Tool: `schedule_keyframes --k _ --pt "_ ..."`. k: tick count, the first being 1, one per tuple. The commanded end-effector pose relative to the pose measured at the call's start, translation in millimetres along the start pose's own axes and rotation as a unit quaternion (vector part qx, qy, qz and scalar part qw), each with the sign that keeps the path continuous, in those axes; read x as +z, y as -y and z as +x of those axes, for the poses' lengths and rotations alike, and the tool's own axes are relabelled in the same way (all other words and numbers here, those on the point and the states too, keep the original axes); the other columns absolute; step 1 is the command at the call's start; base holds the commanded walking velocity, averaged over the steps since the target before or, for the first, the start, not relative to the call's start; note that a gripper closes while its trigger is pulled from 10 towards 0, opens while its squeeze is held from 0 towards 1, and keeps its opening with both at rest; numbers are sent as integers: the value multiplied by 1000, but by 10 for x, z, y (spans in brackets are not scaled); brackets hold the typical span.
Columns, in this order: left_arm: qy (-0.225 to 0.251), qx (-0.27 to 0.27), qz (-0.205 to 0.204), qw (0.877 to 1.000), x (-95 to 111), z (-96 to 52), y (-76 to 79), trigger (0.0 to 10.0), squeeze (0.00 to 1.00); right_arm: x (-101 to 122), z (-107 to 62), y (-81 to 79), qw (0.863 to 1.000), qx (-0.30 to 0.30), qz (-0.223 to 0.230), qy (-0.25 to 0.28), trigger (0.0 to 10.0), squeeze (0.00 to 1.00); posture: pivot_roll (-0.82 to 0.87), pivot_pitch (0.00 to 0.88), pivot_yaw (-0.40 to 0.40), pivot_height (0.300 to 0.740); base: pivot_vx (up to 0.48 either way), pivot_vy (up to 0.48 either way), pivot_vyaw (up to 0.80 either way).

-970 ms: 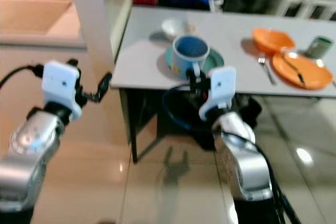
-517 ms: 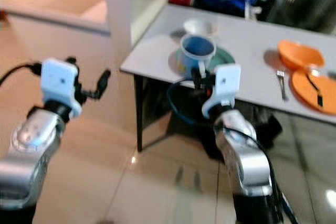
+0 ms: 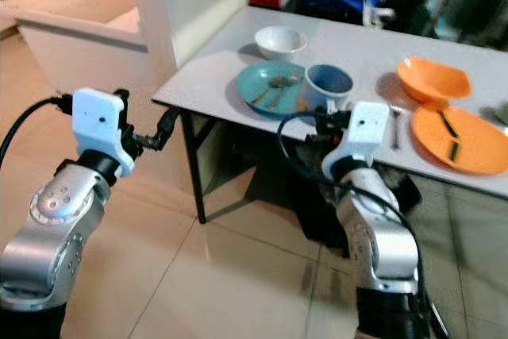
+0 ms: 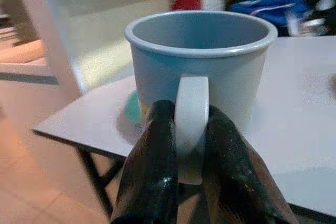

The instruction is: Setting the table

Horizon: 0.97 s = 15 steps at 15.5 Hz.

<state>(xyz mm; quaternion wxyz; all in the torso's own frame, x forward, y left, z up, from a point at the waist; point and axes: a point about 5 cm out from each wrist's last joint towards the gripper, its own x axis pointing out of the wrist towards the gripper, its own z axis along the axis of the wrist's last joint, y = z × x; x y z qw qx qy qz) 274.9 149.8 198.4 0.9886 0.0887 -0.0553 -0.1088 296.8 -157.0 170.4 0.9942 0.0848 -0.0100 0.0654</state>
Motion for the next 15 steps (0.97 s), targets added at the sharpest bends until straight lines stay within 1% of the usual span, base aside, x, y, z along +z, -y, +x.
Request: schedule_keyframes --k 1,4,6,9,12,14,15 --pt "8 -6 1 1000 46 27 10 10000 0 65 22 -27 1000 7 -3 9 10000 0 50 0 -31 740 480 0 -719" --pt "9 -9 1 1000 50 15 8 10000 0 79 46 -38 1000 7 -8 13 10000 0 52 0 -33 740 480 0 0" --pt "10 -15 1 1000 54 12 24 10000 0 90 55 -21 1000 5 -7 15 10000 0 52 0 -32 740 469 0 -662" --pt "7 -19 3 1000 49 -2 36 10000 0 94 51 13 1000 1 -8 16 10000 0 53 0 -34 740 442 0 0" --pt "6 -19 3 1000 43 -12 23 10000 0 88 52 -15 1000 10 -11 16 10000 0 53 0 -34 740 430 0 0" --pt "5 -19 6 1000 52 -16 22 10000 0 75 114 -65 999 31 -15 15 10000 0 59 3 -32 740 418 0 0" --pt "0 -13 10 1000 44 -29 -5 10000 0 54 169 -95 999 45 -15 15 10000 0 68 14 -39 740 356 0 0"
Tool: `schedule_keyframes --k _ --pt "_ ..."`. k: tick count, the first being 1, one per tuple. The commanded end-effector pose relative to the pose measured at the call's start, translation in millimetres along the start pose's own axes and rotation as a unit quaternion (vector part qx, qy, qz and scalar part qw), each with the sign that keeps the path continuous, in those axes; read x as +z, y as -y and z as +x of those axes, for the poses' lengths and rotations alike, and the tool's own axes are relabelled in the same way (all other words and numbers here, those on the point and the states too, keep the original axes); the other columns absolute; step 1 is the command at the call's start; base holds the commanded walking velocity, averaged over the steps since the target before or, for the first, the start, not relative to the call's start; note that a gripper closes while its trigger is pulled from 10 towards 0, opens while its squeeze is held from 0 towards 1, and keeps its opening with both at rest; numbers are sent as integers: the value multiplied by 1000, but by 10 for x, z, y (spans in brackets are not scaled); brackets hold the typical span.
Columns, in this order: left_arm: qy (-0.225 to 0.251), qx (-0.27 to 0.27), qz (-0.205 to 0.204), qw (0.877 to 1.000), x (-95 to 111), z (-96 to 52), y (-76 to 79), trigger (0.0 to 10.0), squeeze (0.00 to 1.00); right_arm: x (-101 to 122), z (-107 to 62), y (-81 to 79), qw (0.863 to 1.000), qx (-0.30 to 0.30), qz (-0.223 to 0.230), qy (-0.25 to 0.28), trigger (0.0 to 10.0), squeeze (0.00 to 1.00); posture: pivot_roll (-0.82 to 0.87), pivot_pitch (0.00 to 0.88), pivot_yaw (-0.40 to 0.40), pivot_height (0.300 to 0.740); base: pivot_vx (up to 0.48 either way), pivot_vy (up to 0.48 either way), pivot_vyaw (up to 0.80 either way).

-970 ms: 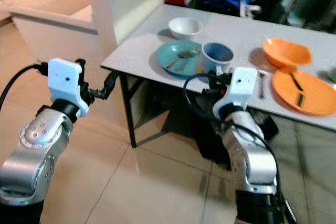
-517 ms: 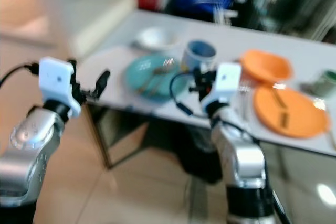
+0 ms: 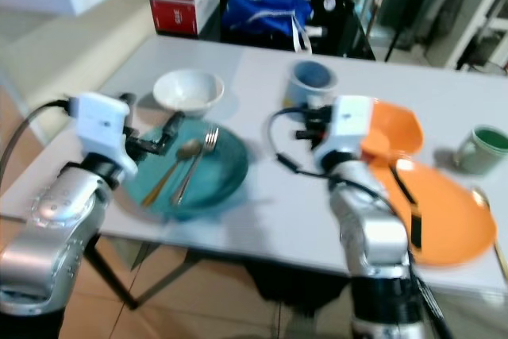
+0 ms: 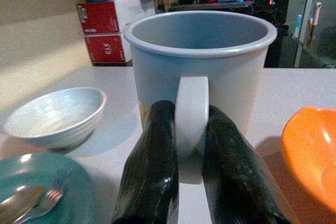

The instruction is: Setting the table

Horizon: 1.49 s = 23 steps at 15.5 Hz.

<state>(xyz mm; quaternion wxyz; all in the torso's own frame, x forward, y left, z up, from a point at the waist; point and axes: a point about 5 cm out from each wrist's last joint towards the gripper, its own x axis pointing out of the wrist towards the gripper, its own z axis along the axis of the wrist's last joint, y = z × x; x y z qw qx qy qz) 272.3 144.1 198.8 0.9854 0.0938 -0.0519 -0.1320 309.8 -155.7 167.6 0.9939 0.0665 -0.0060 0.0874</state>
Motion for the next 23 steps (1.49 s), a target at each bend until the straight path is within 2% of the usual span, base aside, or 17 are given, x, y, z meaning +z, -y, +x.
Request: schedule_keyframes --k 1,3,4,6,7,9,12,15,18,20,21,22,23 --pt "-2 15 6 1000 21 -37 -87 10000 0 71 79 -108 999 28 0 23 10000 0 72 22 -41 740 0 0 0" --pt "-3 -6 12 1000 24 -113 -83 10000 0 -22 250 -84 999 28 -9 15 10000 0 85 38 -46 740 0 0 0" --pt "8 -59 11 998 68 -167 24 10000 0 -72 386 -75 999 30 -18 10 10000 0 92 49 -50 740 0 0 0" --pt "2 -115 20 993 75 -259 127 10000 0 -148 519 -121 997 58 -47 1 10000 0 105 75 -56 740 0 0 0" --pt "-5 -132 21 991 75 -334 137 10000 0 -234 624 -126 995 72 -69 -12 10000 0 125 100 -62 740 0 0 0" --pt "-13 -145 23 989 98 -421 147 10000 0 -335 709 -90 994 68 -71 -38 10000 0 159 128 -69 740 0 0 0" --pt "-20 -154 24 988 110 -484 158 10000 0 -356 756 -86 995 56 -58 -50 10000 0 178 150 -70 740 0 0 0" --pt "-29 -161 31 986 156 -575 154 10000 0 -272 847 -76 997 30 -56 -38 10000 0 214 185 -64 740 0 0 0" --pt "-33 -163 33 985 179 -609 133 10000 0 -243 870 -44 999 13 -30 -41 10000 0 223 199 -51 740 0 0 0" --pt "-36 -172 32 984 183 -615 144 10000 0 -291 864 -52 998 22 24 -56 10000 0 224 201 -48 740 0 0 0" --pt "-36 -175 29 984 188 -613 155 10000 0 -321 856 -65 997 30 18 -64 10000 0 224 201 -47 740 0 0 0" --pt "-38 -178 26 983 187 -617 174 10000 0 -401 823 -59 996 34 6 -79 10000 102 222 201 -43 740 0 0 0" --pt "-39 -179 26 983 189 -618 175 10000 0 -411 819 -55 996 33 6 -81 10000 667 222 201 -43 740 0 0 0"
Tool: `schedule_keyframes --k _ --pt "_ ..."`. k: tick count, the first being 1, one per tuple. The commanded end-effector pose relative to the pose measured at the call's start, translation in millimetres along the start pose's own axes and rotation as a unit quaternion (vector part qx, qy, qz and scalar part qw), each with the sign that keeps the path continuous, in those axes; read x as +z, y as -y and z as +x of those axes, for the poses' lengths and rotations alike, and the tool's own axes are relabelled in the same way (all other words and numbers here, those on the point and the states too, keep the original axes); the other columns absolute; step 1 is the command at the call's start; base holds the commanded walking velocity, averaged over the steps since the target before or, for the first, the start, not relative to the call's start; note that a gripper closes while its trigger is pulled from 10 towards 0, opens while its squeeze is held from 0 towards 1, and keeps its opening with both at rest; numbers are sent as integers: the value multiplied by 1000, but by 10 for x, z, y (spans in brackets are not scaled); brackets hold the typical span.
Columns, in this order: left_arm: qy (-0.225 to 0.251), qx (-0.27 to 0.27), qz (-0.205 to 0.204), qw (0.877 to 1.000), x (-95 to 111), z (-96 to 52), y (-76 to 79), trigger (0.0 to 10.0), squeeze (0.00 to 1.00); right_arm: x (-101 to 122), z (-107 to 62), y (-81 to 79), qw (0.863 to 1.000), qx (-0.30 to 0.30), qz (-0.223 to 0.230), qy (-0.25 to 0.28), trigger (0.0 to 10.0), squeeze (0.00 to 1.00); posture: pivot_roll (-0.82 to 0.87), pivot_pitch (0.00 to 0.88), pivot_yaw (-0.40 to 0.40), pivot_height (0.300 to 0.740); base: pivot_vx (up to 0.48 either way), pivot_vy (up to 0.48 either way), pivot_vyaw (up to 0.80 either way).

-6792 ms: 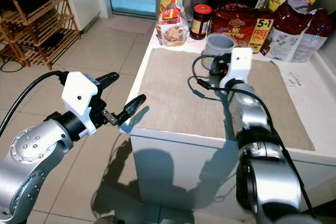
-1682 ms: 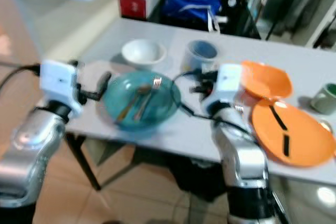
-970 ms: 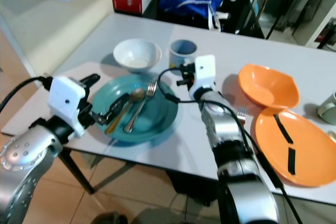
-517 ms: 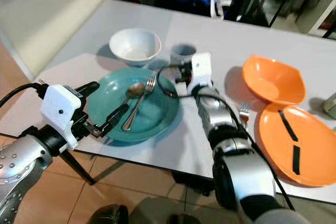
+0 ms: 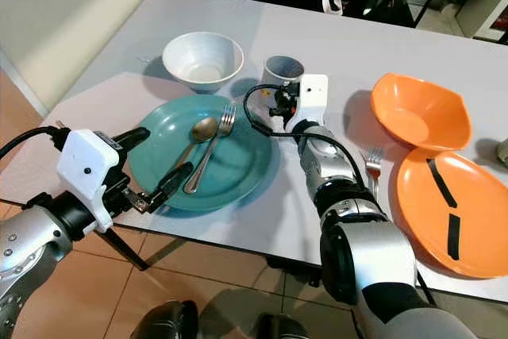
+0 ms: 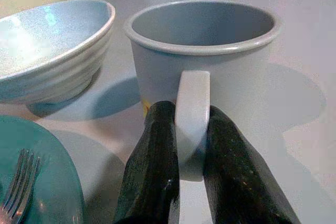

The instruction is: Setting the table

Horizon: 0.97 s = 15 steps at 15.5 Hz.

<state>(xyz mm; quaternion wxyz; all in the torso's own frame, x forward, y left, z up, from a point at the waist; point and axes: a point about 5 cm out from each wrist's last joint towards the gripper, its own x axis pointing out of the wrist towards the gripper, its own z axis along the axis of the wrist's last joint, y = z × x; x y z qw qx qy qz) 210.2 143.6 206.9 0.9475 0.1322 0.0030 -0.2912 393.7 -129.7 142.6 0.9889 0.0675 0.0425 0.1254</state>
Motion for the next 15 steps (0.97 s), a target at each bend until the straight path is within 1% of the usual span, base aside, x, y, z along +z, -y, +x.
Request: schedule_keyframes --k 1,3,4,8,9,10,11,12,13,14,15 --pt "3 -13 1 1000 31 -18 38 10000 0 -174 -51 29 999 0 6 -38 10000 1000 222 195 -40 740 0 0 0" --pt "3 -15 2 1000 29 -6 26 10000 0 -202 -66 44 999 4 9 -43 10000 1000 217 187 -38 740 0 0 0" --pt "5 -16 2 1000 26 24 7 10000 0 -206 -77 74 999 2 9 -43 10000 1000 203 172 -34 740 0 0 0" --pt "11 -7 6 1000 22 76 -28 10000 0 -179 -86 109 999 9 17 -34 10000 1000 184 146 -34 740 0 0 0" --pt "21 11 8 1000 32 119 -79 10000 0 -96 -111 195 1000 14 4 -7 10000 451 169 110 -50 740 0 0 0" --pt "22 16 8 1000 26 130 -89 10000 0 -77 -137 228 1000 26 11 6 10000 0 163 102 -53 740 0 0 0" --pt "21 19 11 1000 10 140 -89 10000 0 -85 -170 257 999 36 14 10 10000 0 156 90 -55 740 0 0 0" --pt "22 21 10 999 -7 157 -84 10000 0 -107 -238 282 998 56 20 16 10000 0 147 76 -58 740 0 0 0" --pt "28 25 0 999 -25 173 -79 10000 0 -112 -423 292 996 87 17 28 10000 0 127 61 -52 740 0 0 0" --pt "29 27 -4 999 -31 177 -77 10000 0 -103 -493 279 995 97 14 30 10000 0 122 57 -50 740 0 0 0" --pt "27 28 -13 999 -61 192 -70 10000 0 -17 -692 225 992 113 25 50 10000 0 98 44 -43 740 0 0 0"
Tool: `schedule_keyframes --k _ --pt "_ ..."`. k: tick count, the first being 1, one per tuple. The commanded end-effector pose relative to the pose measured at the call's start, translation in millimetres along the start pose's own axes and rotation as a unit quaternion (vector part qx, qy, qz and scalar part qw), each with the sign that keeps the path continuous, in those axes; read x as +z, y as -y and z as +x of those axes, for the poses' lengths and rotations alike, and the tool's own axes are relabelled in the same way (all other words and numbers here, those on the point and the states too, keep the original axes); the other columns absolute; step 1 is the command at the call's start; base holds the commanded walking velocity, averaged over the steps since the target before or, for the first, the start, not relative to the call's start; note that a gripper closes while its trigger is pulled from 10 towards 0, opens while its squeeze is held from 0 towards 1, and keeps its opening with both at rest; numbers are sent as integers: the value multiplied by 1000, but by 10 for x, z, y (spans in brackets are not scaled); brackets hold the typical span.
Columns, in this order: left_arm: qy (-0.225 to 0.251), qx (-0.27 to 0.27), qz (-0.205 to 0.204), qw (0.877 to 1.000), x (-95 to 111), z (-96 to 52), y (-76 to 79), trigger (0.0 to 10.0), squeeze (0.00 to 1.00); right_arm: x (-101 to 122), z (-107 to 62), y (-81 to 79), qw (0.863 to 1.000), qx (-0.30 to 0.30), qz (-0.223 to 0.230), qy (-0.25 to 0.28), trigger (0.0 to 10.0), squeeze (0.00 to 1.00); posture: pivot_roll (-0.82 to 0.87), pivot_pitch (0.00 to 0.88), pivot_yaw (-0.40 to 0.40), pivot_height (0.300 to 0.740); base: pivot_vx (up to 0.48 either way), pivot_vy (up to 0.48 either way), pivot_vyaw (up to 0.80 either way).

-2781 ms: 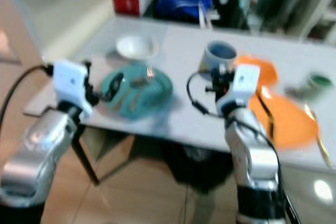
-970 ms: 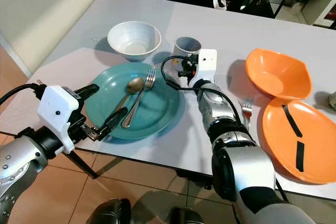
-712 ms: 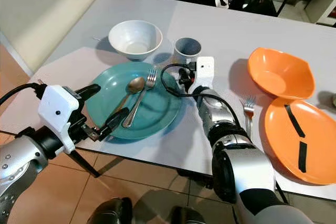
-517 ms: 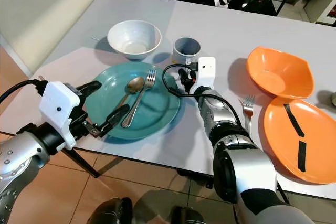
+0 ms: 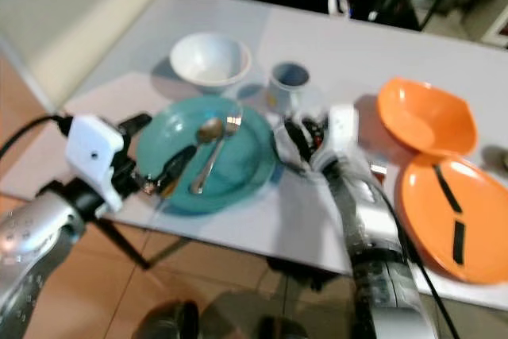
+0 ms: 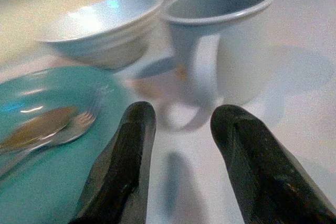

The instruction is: Setting the table

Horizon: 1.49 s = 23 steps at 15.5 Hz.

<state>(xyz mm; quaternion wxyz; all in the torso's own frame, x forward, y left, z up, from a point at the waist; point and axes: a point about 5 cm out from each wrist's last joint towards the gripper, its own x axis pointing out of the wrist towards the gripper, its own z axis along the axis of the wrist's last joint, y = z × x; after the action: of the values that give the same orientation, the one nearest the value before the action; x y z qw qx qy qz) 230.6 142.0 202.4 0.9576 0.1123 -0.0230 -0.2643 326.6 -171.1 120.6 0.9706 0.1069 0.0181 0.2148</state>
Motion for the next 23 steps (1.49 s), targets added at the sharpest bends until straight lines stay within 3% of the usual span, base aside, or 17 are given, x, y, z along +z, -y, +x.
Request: schedule_keyframes --k 1,3,6,14,23 --pt "-6 6 -9 1000 -46 33 17 10000 0 360 -102 -155 997 26 -5 73 10000 0 83 37 -40 740 0 0 0" --pt "-8 31 -23 999 -95 96 9 10000 0 539 -332 -316 991 4 3 133 10000 0 60 34 -28 740 0 0 0" --pt "7 59 -22 998 -80 211 35 10000 0 586 -569 -516 986 -89 -11 144 10000 0 28 29 -12 740 0 0 -258" --pt "36 66 -20 997 -42 328 81 10000 0 573 -631 -601 983 -138 -30 119 10000 0 10 12 -21 740 0 0 -780" --pt "50 80 -28 995 13 395 33 10000 0 585 -673 -552 976 -183 -28 118 10000 0 -8 10 -7 740 0 0 -775"
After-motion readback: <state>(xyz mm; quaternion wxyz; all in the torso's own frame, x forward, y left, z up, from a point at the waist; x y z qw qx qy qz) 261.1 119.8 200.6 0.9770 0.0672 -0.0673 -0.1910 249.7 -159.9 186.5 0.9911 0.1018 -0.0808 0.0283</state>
